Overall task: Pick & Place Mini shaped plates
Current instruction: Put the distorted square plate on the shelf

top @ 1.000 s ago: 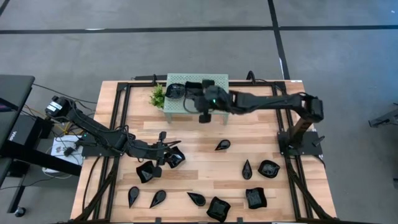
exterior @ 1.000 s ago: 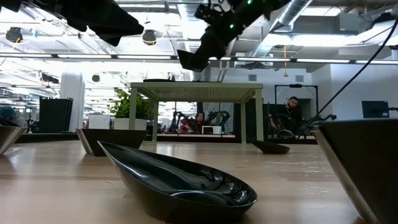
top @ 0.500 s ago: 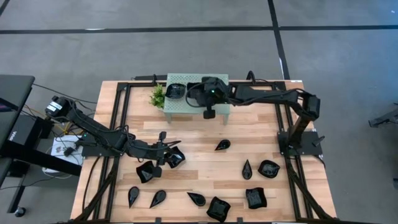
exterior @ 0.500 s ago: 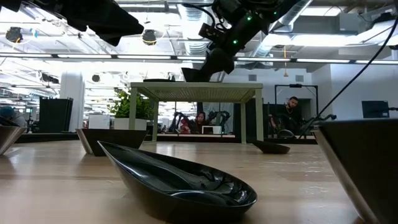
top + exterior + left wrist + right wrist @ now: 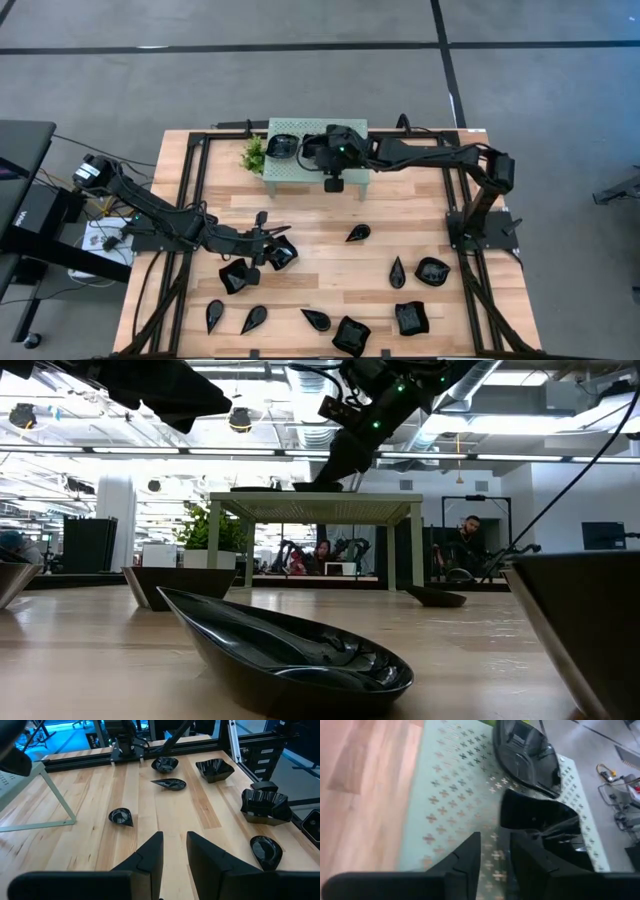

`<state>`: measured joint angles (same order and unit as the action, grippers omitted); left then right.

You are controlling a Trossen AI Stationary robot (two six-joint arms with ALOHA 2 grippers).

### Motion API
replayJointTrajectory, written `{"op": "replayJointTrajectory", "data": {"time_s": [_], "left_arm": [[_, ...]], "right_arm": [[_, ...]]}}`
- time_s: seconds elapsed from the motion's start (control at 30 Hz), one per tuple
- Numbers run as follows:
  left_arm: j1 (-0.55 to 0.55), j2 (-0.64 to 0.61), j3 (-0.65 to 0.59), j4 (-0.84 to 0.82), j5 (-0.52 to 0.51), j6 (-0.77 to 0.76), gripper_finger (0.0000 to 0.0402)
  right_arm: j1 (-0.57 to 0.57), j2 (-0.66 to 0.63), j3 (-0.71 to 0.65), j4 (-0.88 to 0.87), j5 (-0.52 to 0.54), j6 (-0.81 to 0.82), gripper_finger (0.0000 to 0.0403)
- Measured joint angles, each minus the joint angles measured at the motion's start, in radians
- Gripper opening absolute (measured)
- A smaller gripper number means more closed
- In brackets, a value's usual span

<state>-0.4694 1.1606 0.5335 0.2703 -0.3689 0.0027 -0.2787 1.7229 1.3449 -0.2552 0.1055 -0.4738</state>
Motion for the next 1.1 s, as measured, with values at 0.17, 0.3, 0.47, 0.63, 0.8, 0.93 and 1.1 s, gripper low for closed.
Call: {"op": "replayJointTrajectory", "data": {"time_s": [0.17, 0.3, 0.47, 0.63, 0.8, 0.93, 1.1], "left_arm": [[0.0, 0.0, 0.0, 0.0, 0.0, -0.002, 0.0087], [0.0, 0.0, 0.0, 0.0, 0.0, -0.026, 0.0087], [-0.007, 0.0, 0.0, 0.001, 0.033, -0.035, 0.0087], [-0.008, 0.0, 0.0, 0.008, 0.062, -0.037, 0.0087], [-0.008, 0.0, 0.0, 0.015, 0.063, -0.037, 0.0087], [-0.008, 0.0, 0.0, 0.033, 0.063, -0.034, 0.0087], [-0.008, 0.0, 0.0, 0.045, 0.063, -0.034, 0.0087]], "right_arm": [[0.097, -0.008, 0.0, -0.006, 0.0, 0.004, 0.0121], [0.211, -0.011, 0.0, -0.001, 0.0, 0.004, 0.0133], [0.346, 0.0, 0.0, -0.017, 0.028, -0.016, 0.0143], [0.448, 0.0, 0.0, -0.012, 0.172, -0.017, 0.0145], [0.48, 0.0, 0.0, -0.047, 0.262, -0.023, 0.0135], [0.427, 0.0, 0.0, -0.05, 0.286, 0.006, 0.0117], [0.306, 0.0, 0.0, -0.051, 0.222, 0.006, 0.0083]]}}
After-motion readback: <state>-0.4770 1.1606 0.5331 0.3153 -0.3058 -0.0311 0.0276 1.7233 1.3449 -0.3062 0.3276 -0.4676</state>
